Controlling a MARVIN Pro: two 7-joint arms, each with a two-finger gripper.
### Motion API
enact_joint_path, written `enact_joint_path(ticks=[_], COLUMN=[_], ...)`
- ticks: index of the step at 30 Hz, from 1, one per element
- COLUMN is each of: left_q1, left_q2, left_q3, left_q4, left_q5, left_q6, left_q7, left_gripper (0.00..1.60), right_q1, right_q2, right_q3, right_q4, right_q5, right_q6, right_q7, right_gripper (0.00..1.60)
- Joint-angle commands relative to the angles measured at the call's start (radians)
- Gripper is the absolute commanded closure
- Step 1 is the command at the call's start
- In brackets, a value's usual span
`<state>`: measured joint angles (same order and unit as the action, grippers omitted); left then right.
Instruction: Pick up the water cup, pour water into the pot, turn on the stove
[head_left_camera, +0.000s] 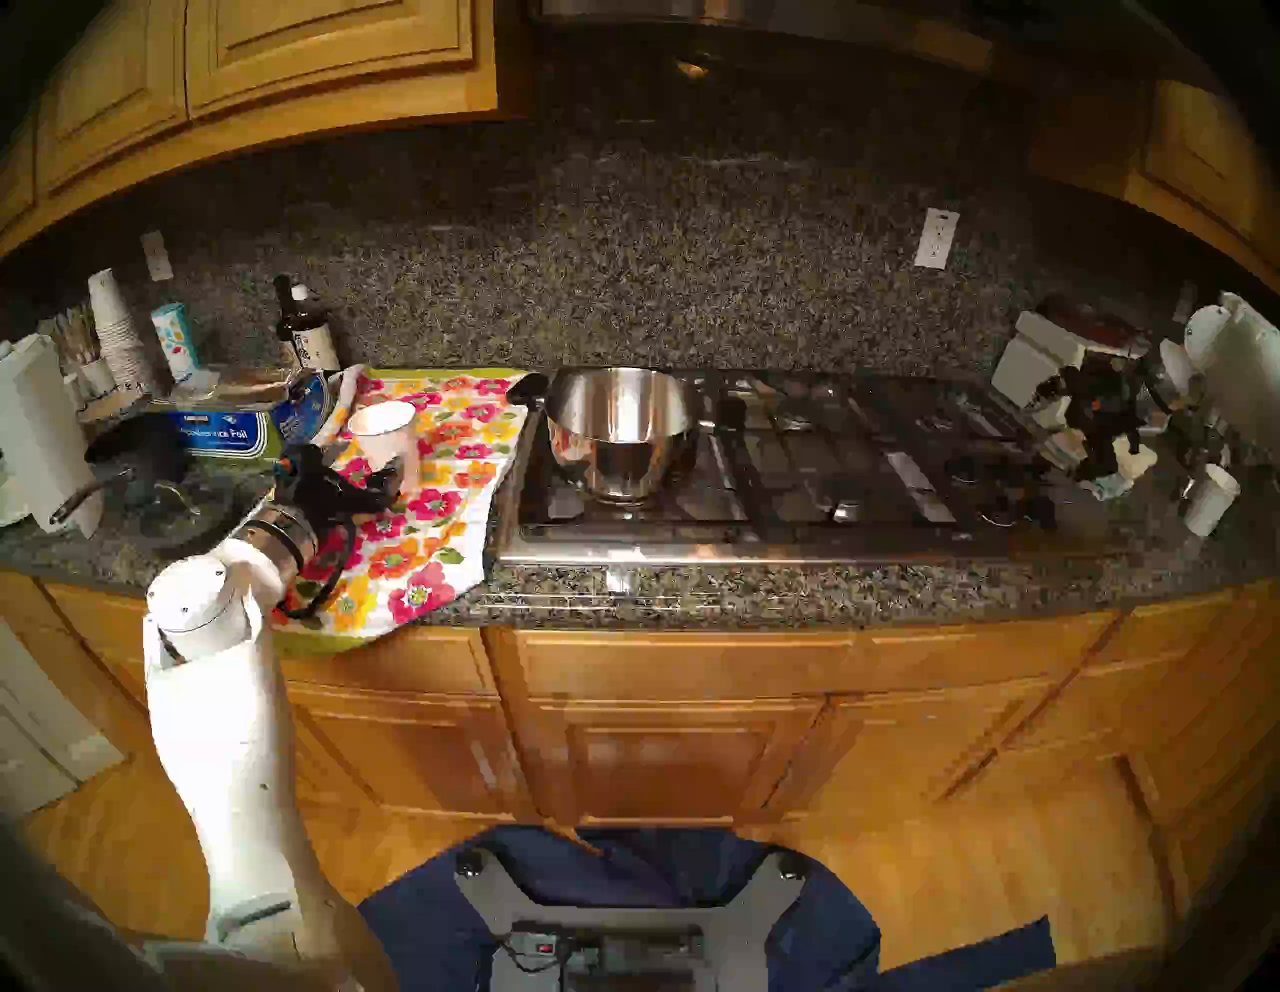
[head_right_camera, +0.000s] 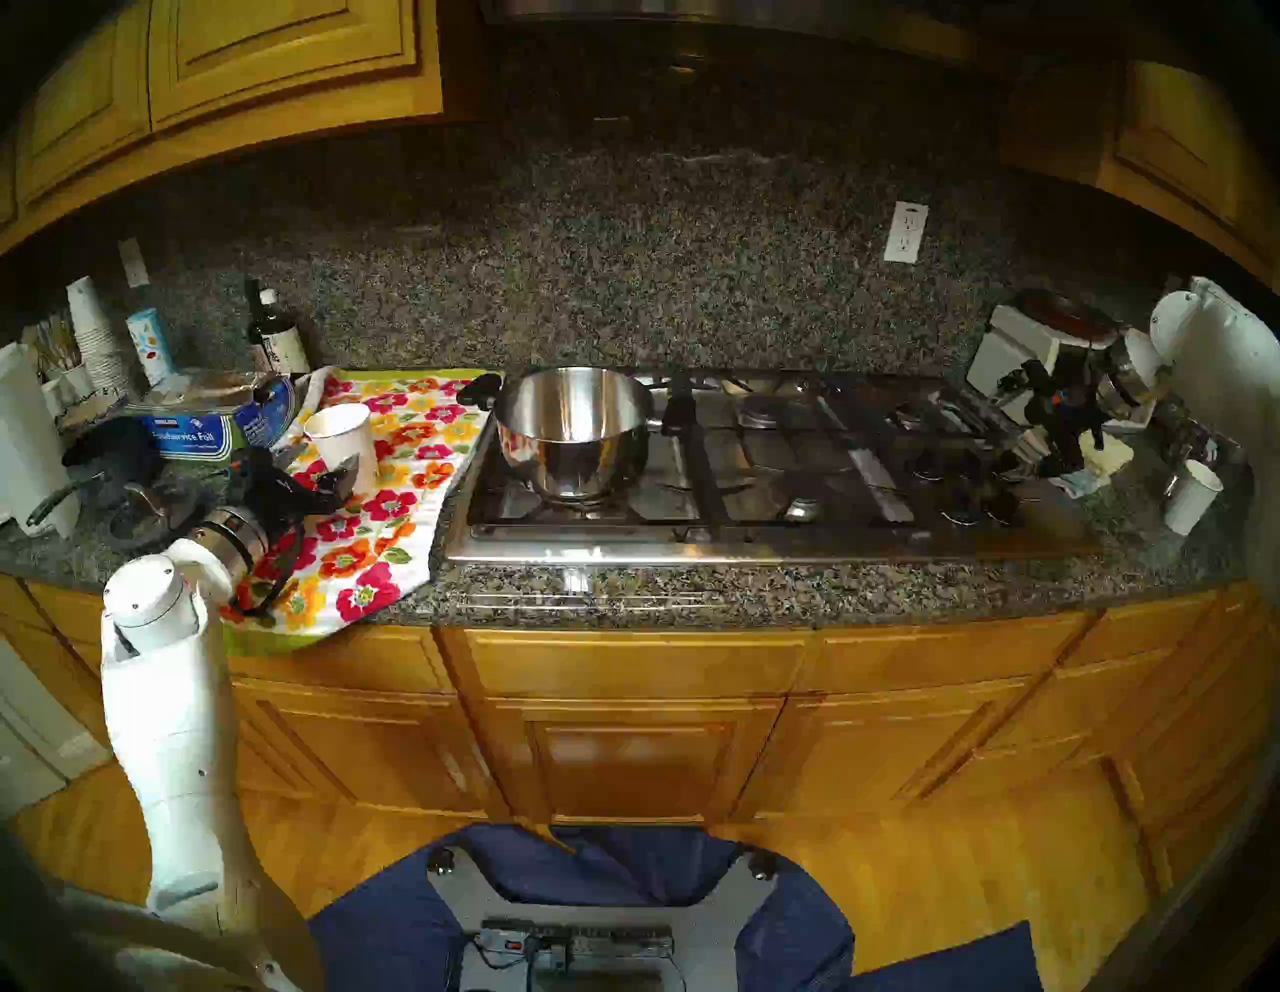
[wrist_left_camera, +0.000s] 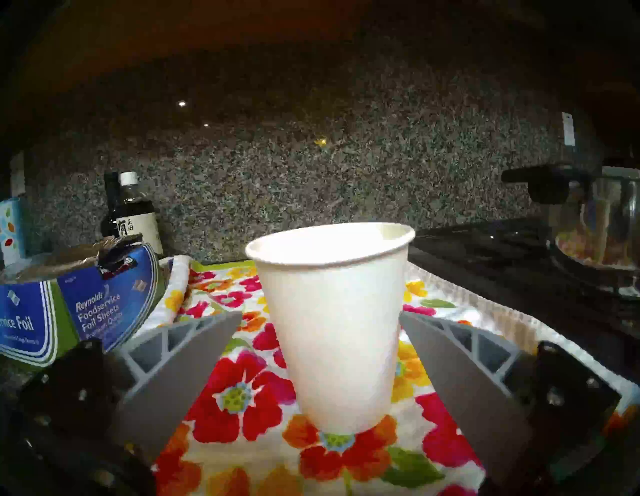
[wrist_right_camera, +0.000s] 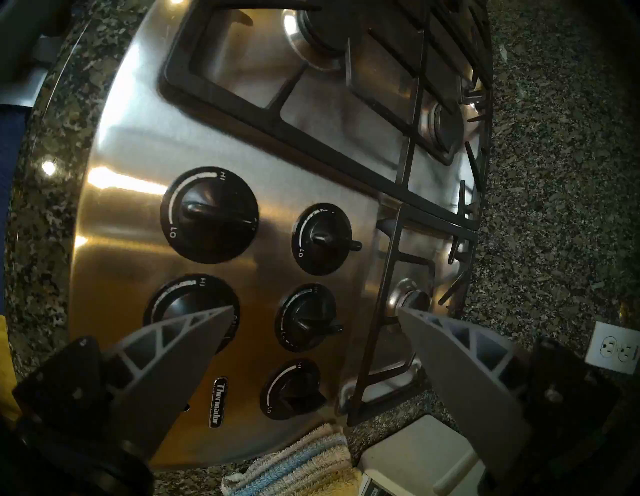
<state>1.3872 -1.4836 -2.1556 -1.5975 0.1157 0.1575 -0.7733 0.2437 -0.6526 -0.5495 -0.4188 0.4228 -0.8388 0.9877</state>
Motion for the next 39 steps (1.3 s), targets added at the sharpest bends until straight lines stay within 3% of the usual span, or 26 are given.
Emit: enact_joint_path(ticks=[1,39], left_q1=[-0.056,-0.081], left_q2=[0.013,0.022], left_q3=[0.006,0.033], left_q4=[-0.016,0.064], left_q5=[-0.023,-0.026], left_q6=[-0.020,-0.053], left_q7=[-0.008,0.024], left_gripper=[0.00,0.00], right_q1=[0.031,0.031], right_q2=[-0.001,-0.002], right_q3=[0.009,0.008], right_q4=[0.006,0.006], right_q5=[0.001,0.002], right_q6=[-0.003,-0.003], right_q7=[0.002,0.002], right_gripper=[0.00,0.00])
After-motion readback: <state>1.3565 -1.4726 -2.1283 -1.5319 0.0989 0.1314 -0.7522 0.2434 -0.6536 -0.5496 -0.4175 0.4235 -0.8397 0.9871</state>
